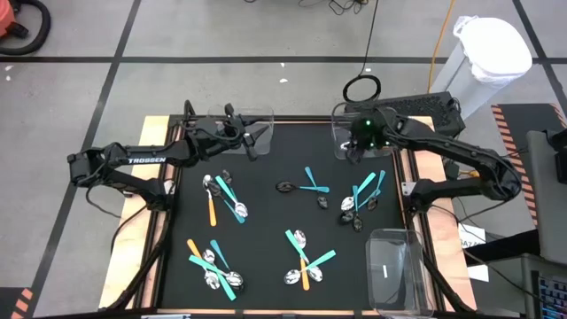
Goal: Sort silverware by color (type)
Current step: Put the blue spoon into the top left transparent bin
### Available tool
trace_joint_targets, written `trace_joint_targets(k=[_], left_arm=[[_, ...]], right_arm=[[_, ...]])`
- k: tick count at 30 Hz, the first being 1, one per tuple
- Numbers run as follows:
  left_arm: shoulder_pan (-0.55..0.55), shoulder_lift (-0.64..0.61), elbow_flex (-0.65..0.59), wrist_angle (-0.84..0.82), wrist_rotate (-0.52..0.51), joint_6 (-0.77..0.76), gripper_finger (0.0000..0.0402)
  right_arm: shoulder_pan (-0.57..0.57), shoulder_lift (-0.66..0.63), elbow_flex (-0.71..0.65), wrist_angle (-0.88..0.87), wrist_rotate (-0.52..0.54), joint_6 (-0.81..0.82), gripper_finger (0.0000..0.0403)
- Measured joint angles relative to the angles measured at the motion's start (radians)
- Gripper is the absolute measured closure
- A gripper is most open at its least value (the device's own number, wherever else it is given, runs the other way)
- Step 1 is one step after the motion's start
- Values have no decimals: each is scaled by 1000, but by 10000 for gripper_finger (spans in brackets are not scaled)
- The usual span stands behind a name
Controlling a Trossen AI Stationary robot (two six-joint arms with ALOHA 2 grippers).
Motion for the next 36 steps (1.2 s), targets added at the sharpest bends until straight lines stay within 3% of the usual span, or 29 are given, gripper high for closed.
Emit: trace_joint_targets(k=[6, 15, 18, 22, 27, 36], left_arm=[[-7, 0, 0, -4, 4, -1, 253], [-59, 0, 0, -92, 6, -63, 253], [-77, 0, 0, -214, 8, -172, 253], [-108, 0, 0, -455, -11, -317, 253], [-147, 0, 0, -768, -45, -381, 253], [-206, 0, 0, -1244, -47, -962, 253]], right_arm=[[159, 27, -79, 55, -1, 144, 254], [356, 37, -226, 427, -2, 286, 261], [375, 55, -238, 497, 9, 269, 261], [390, 90, -238, 523, 103, 232, 261], [394, 149, -238, 528, 215, 196, 261], [394, 272, -238, 571, 238, 153, 261]])
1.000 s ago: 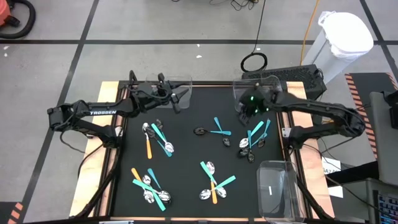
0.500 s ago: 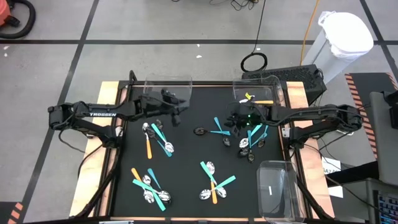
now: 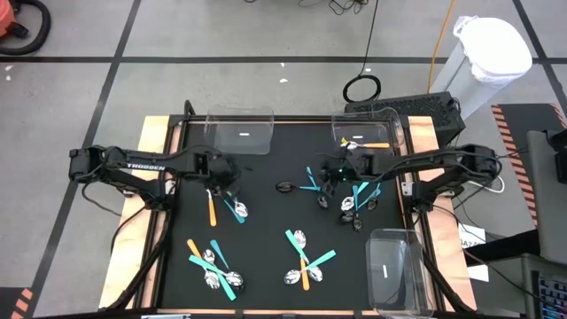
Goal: Sort silverware by color (type)
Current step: Put the blue spoon into the top left transparent bin
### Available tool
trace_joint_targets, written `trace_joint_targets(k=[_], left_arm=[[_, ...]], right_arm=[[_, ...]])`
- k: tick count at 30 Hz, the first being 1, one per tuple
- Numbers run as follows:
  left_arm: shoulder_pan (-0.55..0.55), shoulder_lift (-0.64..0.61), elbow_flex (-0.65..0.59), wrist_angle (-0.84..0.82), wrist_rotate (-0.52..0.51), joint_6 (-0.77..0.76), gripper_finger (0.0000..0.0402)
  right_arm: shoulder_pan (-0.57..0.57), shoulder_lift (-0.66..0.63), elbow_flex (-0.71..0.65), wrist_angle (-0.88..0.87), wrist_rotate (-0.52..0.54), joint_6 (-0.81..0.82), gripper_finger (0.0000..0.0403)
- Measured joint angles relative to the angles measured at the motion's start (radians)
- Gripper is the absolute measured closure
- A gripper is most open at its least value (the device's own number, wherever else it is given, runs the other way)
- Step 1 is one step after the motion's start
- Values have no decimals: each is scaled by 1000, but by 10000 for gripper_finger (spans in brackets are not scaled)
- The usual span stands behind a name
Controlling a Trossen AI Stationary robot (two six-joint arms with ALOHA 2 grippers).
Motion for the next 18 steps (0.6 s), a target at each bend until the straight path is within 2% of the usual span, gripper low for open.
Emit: trace_joint_targets(k=[3, 5, 9, 13, 18], left_arm=[[-13, 0, 0, -13, -55, -59, 253], [-15, 0, -1, 8, -50, -48, 253], [-16, 0, -1, 42, 4, 129, 253], [-16, 0, -1, 43, 8, 335, 253], [-26, 16, 0, 39, 101, 484, 253]], right_arm=[[-1, 41, 0, 96, 55, -22, 261], [-1, 64, 0, 155, 50, -49, 261], [-1, 79, 4, 195, 48, -92, 261], [-1, 68, 7, 188, 47, -95, 261], [0, 61, 7, 185, 47, -87, 261]])
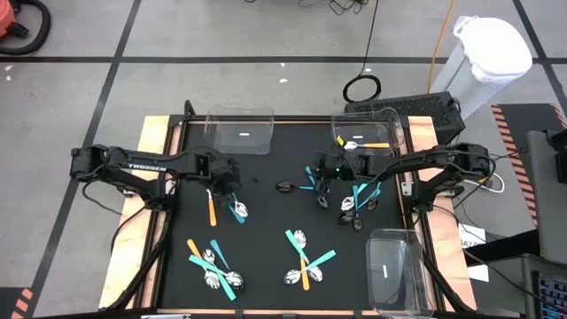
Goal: Sort silverware by color (type)
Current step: Put the blue spoon into the top left transparent bin
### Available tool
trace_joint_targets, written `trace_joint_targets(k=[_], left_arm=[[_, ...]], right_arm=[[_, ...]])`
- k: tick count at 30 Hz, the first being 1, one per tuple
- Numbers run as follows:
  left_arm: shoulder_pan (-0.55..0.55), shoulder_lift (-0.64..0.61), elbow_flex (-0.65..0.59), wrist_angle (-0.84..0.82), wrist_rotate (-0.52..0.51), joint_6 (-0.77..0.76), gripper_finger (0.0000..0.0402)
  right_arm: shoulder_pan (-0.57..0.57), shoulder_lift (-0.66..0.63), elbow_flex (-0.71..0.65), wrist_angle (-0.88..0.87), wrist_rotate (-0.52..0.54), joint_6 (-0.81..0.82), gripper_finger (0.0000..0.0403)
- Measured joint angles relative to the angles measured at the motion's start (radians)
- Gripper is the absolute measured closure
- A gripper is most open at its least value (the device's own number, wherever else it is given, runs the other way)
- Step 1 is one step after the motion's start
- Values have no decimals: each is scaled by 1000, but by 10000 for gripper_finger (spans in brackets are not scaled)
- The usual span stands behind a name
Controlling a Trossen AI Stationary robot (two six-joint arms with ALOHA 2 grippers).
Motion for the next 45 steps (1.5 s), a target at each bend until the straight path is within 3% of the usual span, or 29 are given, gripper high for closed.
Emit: trace_joint_targets(k=[6, 22, 26, 34, 45], left_arm=[[-74, 66, 0, -2, 88, 92, 253], [-121, 232, 6, -75, 27, 217, 257], [-121, 233, 5, -77, 20, 216, 287], [-121, 231, 2, -78, 3, 170, 388], [-116, 232, 130, -189, -7, 156, 400]], right_arm=[[0, 0, 0, 0, 0, 2, 261], [0, -2, 0, 2, -1, -43, 261], [0, -2, 0, -2, -35, -42, 261], [0, -2, 0, -6, -81, -9, 261], [0, -2, 0, -6, -80, -8, 261]])
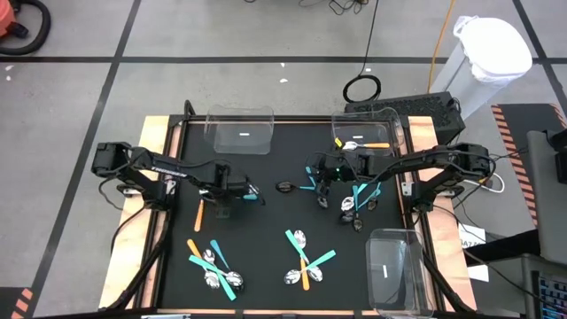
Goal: Sort silverware by color (type)
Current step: Put the blue spoon into the top left transparent bin
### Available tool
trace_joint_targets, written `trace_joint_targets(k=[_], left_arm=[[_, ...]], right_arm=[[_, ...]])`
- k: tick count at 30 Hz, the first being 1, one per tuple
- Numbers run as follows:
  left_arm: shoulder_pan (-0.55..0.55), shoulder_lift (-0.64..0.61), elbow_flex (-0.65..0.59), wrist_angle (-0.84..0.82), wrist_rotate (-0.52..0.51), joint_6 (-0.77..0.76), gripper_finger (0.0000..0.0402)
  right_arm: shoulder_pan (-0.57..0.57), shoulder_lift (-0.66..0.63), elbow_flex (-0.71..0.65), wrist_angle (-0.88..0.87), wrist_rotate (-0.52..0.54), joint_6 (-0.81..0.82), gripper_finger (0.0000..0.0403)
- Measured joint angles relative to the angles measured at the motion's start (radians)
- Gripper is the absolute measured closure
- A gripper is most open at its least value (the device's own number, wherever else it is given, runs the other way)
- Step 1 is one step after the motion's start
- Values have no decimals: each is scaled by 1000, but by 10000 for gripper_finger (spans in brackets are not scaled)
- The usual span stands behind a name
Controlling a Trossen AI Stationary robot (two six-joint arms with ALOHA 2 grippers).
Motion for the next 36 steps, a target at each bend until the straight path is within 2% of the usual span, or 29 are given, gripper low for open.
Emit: trace_joint_targets(k=[9, 21, 28, 36], left_arm=[[42, -1, 88, -32, -25, 72, 400], [104, -2, 92, -11, -54, 123, 401], [103, -2, 92, 2, -54, 121, 401], [103, -2, 92, 48, -53, 122, 401]], right_arm=[[0, 0, 0, -33, 0, -10, 261], [0, 0, 0, -33, 0, 21, 261], [1, 0, 0, -34, -52, 49, 261], [13, 0, 0, -38, -50, 66, 261]])
